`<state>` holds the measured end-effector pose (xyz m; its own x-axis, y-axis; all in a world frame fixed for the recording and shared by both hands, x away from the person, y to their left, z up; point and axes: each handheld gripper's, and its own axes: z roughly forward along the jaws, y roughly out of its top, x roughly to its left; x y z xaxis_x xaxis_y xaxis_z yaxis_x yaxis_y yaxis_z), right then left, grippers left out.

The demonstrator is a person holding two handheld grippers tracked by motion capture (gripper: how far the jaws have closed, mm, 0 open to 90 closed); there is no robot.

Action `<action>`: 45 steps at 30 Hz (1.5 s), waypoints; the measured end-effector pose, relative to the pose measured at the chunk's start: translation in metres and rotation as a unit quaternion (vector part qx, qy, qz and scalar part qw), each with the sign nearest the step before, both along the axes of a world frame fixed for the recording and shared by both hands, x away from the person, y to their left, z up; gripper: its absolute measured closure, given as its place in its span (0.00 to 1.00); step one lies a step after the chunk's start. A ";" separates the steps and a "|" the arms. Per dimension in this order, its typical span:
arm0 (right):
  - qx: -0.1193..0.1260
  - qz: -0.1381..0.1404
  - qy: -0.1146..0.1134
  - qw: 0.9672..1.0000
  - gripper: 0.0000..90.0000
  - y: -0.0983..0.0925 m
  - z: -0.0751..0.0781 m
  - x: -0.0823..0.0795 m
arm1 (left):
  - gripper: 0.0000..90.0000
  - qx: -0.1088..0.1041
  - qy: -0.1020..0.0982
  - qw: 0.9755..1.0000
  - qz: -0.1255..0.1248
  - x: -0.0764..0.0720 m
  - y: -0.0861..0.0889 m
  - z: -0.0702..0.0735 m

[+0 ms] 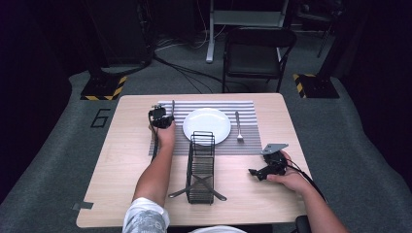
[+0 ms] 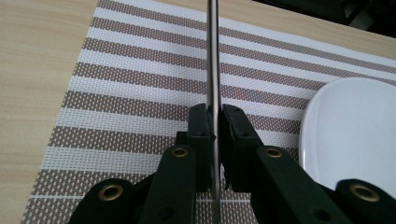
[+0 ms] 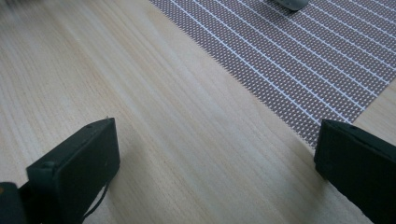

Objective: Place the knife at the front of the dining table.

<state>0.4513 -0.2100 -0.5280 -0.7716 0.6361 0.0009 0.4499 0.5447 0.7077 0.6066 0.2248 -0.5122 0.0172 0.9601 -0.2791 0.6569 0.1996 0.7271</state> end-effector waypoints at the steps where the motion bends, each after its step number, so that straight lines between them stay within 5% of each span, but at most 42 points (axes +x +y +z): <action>1: 0.000 0.000 0.000 1.000 0.00 0.000 0.000 0.000 | 0.92 -0.002 0.000 1.000 0.001 0.001 0.000 -0.001; 22: 0.000 -0.001 0.000 1.000 0.00 0.000 0.000 0.000 | 0.91 -0.031 0.010 0.999 0.006 0.008 0.005 -0.011; 28: 0.000 0.000 0.000 1.000 0.00 0.000 0.000 0.000 | 0.80 -0.027 0.007 1.000 0.012 0.005 0.014 -0.006; 31: 0.000 0.000 0.000 1.000 0.00 0.000 0.000 0.000 | 0.72 -0.043 0.004 0.999 0.011 -0.004 0.023 -0.001; 45: 0.000 0.000 0.000 1.000 0.00 0.000 0.000 0.000 | 0.63 0.002 -0.019 0.999 -0.035 -0.041 0.047 0.024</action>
